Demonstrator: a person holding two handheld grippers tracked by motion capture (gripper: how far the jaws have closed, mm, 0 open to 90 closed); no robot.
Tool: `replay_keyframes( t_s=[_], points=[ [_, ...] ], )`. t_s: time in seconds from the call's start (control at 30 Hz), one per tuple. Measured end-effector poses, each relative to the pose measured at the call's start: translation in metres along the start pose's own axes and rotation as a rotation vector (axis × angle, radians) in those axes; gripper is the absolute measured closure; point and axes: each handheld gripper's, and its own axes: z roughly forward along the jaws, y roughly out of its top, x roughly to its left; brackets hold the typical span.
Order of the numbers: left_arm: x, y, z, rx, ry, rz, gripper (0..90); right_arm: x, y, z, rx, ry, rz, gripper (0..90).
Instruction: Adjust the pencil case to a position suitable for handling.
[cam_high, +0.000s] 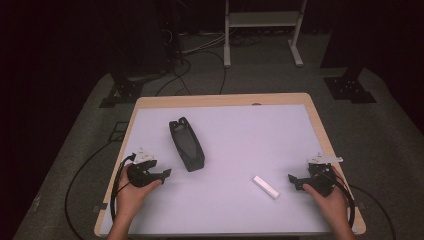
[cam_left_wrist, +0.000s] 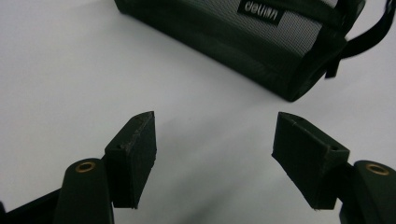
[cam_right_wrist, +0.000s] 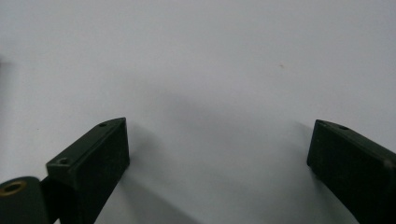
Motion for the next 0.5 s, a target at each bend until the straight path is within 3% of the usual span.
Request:
replay_keyframes(
  t_s=[0.5],
  points=[
    [-0.001,0.028,-0.008,-0.038,-0.001,0.009,29.8,0.000,0.000,0.000,0.000,0.000,0.000,4.8]
  ],
)
